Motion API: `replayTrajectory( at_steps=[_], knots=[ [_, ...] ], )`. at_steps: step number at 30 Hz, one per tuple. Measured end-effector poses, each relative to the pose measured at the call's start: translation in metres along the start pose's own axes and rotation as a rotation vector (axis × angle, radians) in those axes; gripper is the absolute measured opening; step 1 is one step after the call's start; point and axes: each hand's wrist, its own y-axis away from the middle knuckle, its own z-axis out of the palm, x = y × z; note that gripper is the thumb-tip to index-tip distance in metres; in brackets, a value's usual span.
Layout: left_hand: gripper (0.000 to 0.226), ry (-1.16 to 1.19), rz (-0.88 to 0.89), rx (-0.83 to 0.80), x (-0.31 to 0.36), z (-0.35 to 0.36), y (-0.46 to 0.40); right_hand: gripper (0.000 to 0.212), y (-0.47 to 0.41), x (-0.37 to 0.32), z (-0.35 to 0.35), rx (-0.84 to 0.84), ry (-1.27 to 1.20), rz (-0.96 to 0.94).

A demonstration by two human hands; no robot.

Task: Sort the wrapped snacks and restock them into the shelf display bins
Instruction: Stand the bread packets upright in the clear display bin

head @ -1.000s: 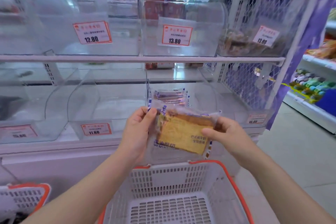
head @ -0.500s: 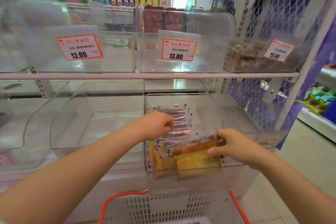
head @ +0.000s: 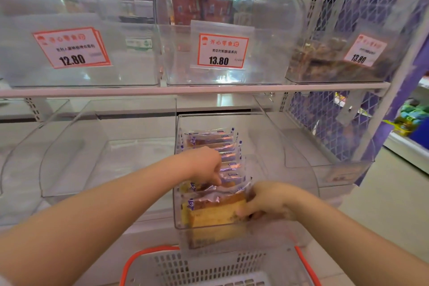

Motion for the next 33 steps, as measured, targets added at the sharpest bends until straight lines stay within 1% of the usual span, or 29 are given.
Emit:
replayTrajectory(
  at_steps=[1,3,4,5,7,8,9,11,13,15,16,19,22,23,25,26,28,29,30,33],
  knots=[
    [0.029,-0.008,0.01,0.015,-0.001,-0.001,0.002,0.012,-0.002,0.002,0.0,0.001,0.007,-0.004],
    [0.037,-0.058,0.035,0.057,0.002,-0.001,0.009,0.015,-0.002,0.001,-0.004,-0.013,0.103,-0.002],
    [0.044,-0.068,0.048,0.071,0.004,0.001,0.015,0.02,-0.001,0.001,-0.008,-0.002,0.148,0.007],
    [0.051,-0.064,0.057,0.072,0.007,0.004,0.02,0.03,-0.001,0.001,-0.014,0.022,0.155,0.012],
    [0.067,-0.058,0.059,0.048,0.01,0.009,0.031,0.054,0.0,0.002,-0.023,0.075,0.053,-0.027],
    [0.072,-0.072,0.049,0.034,0.011,0.011,0.035,0.055,0.001,0.0,-0.025,0.096,-0.011,-0.09],
    [0.075,-0.1,0.026,0.026,0.01,0.011,0.037,0.051,0.0,-0.002,-0.026,0.126,-0.057,-0.15],
    [0.074,-0.194,-0.046,0.033,0.009,0.01,0.036,0.04,-0.004,-0.006,-0.025,0.209,-0.073,-0.223],
    [0.076,-0.308,-0.114,0.011,0.008,0.005,0.034,0.025,-0.011,-0.01,-0.022,0.295,-0.026,-0.254],
    [0.081,-0.396,-0.137,-0.051,0.007,0.002,0.032,0.009,-0.017,-0.013,-0.02,0.363,-0.023,-0.247],
    [0.082,-0.423,-0.132,-0.075,0.007,0.001,0.032,0.008,-0.019,-0.014,-0.02,0.39,-0.033,-0.24],
    [0.083,-0.476,-0.108,-0.105,0.002,0.0,0.032,0.018,-0.024,-0.012,-0.023,0.485,-0.046,-0.218],
    [0.085,-0.524,-0.088,-0.127,0.003,0.001,0.033,0.017,-0.026,-0.005,-0.025,0.487,-0.07,-0.173],
    [0.085,-0.504,-0.088,-0.117,0.003,0.0,0.032,0.016,-0.027,-0.004,-0.027,0.482,-0.078,-0.174],
    [0.081,-0.431,-0.096,-0.05,0.001,-0.004,0.027,0.011,-0.03,-0.006,-0.033,0.507,-0.087,-0.201],
    [0.072,-0.429,-0.09,0.001,-0.001,-0.006,0.024,0.011,-0.031,-0.008,-0.037,0.523,-0.085,-0.215],
    [0.041,-0.488,-0.075,0.075,-0.007,-0.008,0.02,0.015,-0.036,-0.011,-0.041,0.522,-0.058,-0.215],
    [0.028,-0.512,-0.081,0.077,-0.01,-0.007,0.019,0.014,-0.039,-0.012,-0.042,0.509,-0.032,-0.203],
    [0.021,-0.521,-0.091,0.063,-0.012,-0.007,0.018,0.011,-0.042,-0.012,-0.041,0.495,-0.008,-0.188],
    [0.017,-0.515,-0.091,0.032,-0.015,-0.007,0.014,0.001,-0.049,-0.013,-0.041,0.479,-0.005,-0.171]
  ],
)
